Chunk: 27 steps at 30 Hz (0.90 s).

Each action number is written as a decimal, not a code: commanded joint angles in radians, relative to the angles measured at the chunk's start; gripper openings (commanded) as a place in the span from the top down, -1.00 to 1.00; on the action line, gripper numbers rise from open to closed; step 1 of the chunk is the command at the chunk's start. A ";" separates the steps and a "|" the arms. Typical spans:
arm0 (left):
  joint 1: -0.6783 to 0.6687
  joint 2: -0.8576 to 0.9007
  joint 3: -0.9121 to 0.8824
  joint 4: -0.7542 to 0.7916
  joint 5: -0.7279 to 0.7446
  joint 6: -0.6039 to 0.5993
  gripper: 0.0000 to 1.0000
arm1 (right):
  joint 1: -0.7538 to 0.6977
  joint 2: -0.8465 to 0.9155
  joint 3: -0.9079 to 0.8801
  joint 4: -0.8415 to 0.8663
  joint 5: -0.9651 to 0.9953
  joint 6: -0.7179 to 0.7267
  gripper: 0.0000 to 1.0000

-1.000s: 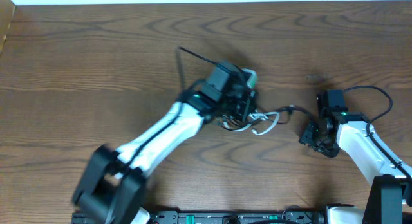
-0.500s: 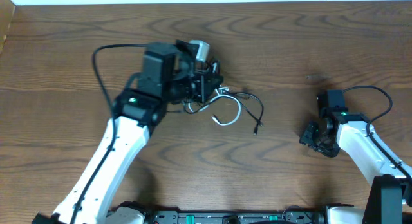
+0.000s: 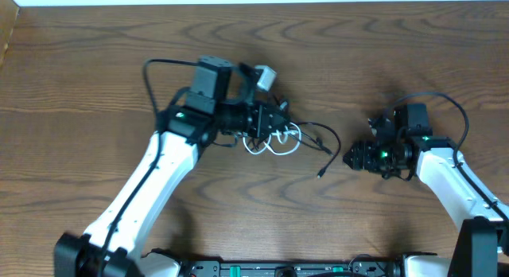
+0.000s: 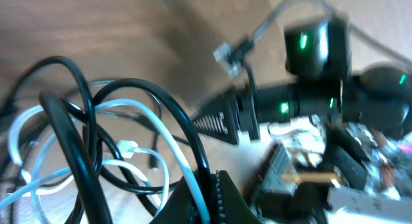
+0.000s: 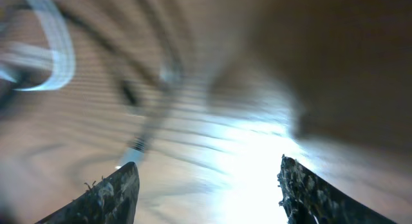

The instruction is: Untangle cables

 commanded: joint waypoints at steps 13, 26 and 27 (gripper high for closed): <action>-0.051 0.078 -0.001 0.045 0.410 0.082 0.85 | 0.013 -0.138 0.077 0.095 -0.500 -0.133 -0.48; -0.133 0.078 -0.001 0.095 0.422 0.081 0.85 | 0.106 -0.138 0.077 0.193 -0.475 -0.114 0.13; -0.132 0.078 -0.001 0.106 0.422 0.077 0.85 | 0.113 -0.138 0.077 0.190 -0.467 -0.114 0.21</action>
